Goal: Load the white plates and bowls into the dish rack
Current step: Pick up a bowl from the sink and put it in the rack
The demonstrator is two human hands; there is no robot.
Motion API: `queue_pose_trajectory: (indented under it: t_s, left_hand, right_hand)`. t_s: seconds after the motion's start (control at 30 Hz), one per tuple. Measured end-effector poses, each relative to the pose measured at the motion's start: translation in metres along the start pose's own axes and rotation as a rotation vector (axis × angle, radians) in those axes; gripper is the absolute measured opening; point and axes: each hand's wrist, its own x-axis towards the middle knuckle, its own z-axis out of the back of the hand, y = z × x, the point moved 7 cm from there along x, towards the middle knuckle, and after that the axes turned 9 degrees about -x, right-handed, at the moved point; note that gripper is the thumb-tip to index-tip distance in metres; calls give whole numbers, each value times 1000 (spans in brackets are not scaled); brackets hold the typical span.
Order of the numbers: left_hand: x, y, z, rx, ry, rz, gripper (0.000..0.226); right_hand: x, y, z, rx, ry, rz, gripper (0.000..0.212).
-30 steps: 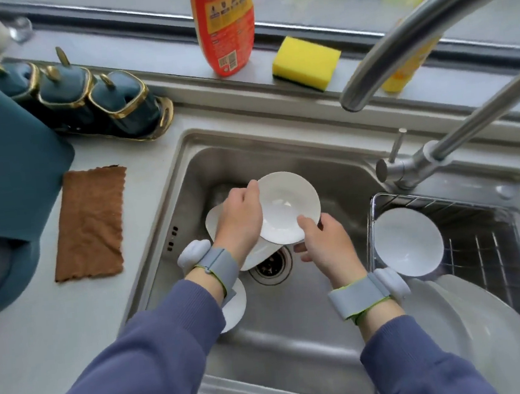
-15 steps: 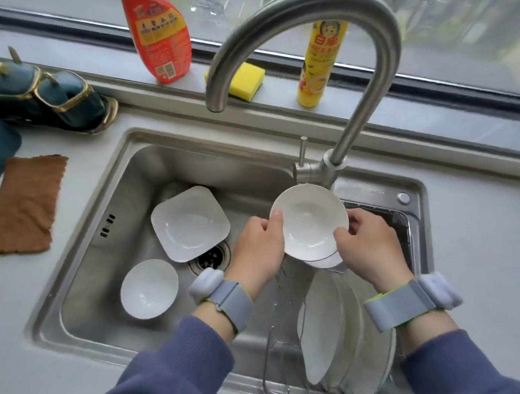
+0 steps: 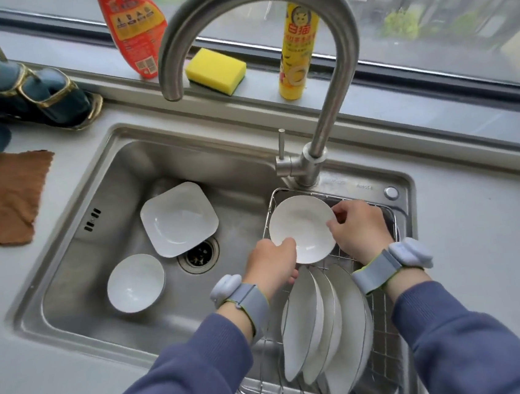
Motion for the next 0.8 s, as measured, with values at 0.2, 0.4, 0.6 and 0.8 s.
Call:
queue_pose_trajectory:
  t_s: [0.2, 0.4, 0.6, 0.8]
  left_hand:
    - [8, 3, -11, 18, 28, 14, 17]
    - [9, 2, -16, 20, 36, 10, 13]
    - [9, 1, -17, 33, 44, 13, 10]
    - [4, -10, 2, 166, 130, 46, 38]
  right_hand:
    - [19, -11, -14, -8, 23, -33, 15]
    - [23, -19, -20, -11, 44, -56, 13]
    - [23, -19, -20, -19, 27, -40, 15]
    - [5, 4, 1, -220, -20, -54, 33]
